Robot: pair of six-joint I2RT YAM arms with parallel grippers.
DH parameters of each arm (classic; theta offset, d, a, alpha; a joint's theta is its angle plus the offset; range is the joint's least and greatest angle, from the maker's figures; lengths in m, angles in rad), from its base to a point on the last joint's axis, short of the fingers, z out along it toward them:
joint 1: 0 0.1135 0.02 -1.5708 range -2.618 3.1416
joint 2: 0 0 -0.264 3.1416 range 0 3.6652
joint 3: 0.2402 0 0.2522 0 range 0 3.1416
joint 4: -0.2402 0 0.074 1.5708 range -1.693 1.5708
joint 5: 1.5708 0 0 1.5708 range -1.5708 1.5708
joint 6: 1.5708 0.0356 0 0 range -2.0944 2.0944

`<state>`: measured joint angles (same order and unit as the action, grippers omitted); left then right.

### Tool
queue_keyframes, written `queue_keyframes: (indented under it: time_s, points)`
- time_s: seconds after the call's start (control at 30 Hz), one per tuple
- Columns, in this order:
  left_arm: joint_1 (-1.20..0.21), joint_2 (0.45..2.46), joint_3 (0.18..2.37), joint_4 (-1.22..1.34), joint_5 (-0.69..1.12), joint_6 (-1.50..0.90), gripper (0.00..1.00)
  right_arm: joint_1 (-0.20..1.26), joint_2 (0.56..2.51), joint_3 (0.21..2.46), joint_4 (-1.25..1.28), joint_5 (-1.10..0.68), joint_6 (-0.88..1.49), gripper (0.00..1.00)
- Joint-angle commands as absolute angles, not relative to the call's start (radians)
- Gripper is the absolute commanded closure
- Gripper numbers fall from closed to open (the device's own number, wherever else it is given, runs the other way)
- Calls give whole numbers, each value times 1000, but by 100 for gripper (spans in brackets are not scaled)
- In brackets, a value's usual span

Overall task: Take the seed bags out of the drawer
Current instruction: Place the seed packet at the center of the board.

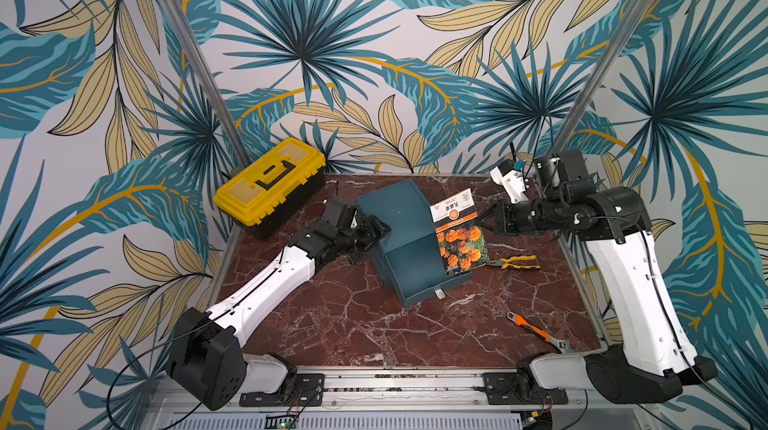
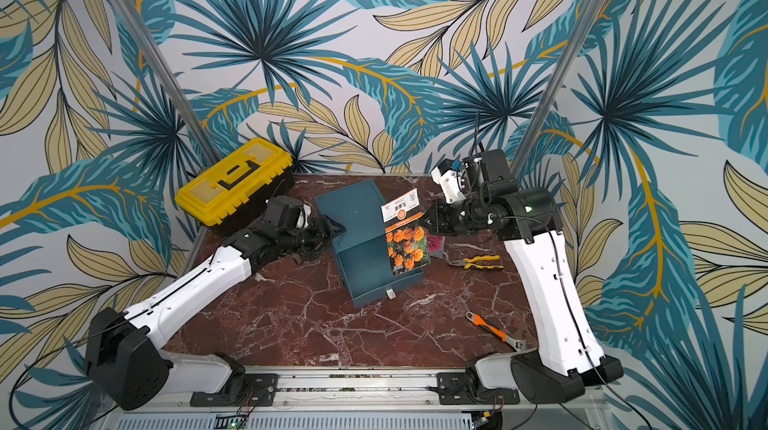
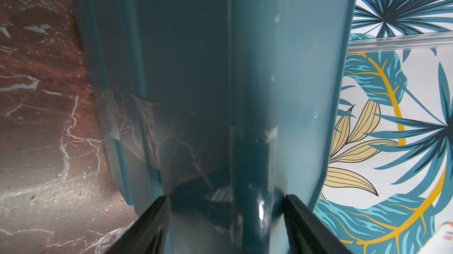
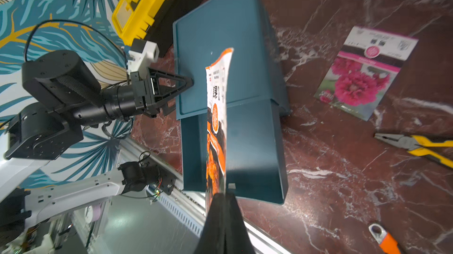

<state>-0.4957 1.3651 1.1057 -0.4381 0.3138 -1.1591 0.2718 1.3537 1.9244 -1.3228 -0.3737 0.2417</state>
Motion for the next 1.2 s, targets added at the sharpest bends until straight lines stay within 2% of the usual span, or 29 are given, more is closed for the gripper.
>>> queue_keyframes:
  time_s: [0.0,0.2,0.4,0.87,1.17]
  points:
    - [-492,1354,1089,-490,288,-1149,24,256,1300,1920,-1204,-208,177,100]
    - [-491,1357,1112,-509,290,-1135,23,229,1236,1835,-1046,25,127,100]
    - [-485,1361,1122,-514,302,-1130,23,172,1260,1749,-964,78,122,100]
    - [-465,1353,1117,-526,326,-1114,23,-78,1517,1649,-866,-294,241,100]
    - [-460,1342,1121,-528,319,-1116,23,-110,1687,1621,-839,-458,275,100]
